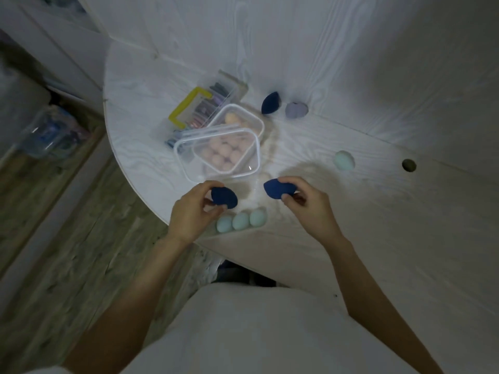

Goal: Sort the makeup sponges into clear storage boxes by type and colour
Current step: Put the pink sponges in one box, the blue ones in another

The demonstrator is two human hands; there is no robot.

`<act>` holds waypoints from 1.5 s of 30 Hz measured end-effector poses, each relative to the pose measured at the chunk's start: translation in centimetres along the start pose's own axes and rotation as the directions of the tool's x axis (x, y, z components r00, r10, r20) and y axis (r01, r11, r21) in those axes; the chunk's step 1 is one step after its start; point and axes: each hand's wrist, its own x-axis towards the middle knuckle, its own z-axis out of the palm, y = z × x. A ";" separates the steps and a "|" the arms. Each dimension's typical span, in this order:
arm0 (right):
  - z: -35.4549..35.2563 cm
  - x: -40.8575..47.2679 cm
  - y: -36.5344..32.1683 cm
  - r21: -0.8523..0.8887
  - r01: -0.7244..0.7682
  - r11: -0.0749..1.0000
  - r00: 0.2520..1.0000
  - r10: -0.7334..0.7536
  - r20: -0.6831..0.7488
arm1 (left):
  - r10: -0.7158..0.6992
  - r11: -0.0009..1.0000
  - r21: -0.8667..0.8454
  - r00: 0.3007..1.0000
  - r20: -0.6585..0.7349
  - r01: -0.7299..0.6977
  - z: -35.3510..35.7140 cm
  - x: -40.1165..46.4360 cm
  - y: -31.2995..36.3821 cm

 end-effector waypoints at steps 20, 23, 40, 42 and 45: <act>4.7 -0.3 -1.1 0.069 -0.075 0.995 0.996 0.078 -0.039 | 0.154 0.854 0.481 0.979 0.132 -0.200 2.0 0.2 -2.8; 5.1 -0.3 -1.4 0.063 -0.055 0.996 0.998 0.057 -0.021 | 0.164 0.829 0.515 0.975 0.152 -0.220 1.9 -0.2 -3.2; 11.9 2.6 -1.5 -0.814 0.284 0.507 0.957 -0.098 0.272 | 0.161 0.802 0.566 0.982 0.102 -0.190 2.0 -1.4 -4.3; 11.8 2.7 -1.3 -0.807 0.302 0.507 0.950 -0.092 0.297 | 0.150 0.810 0.556 0.983 0.109 -0.185 1.8 -1.8 -4.1; 11.5 2.7 -0.9 -0.791 0.310 0.528 0.945 -0.082 0.316 | 0.147 0.803 0.565 0.982 0.121 -0.190 1.9 -2.2 -4.1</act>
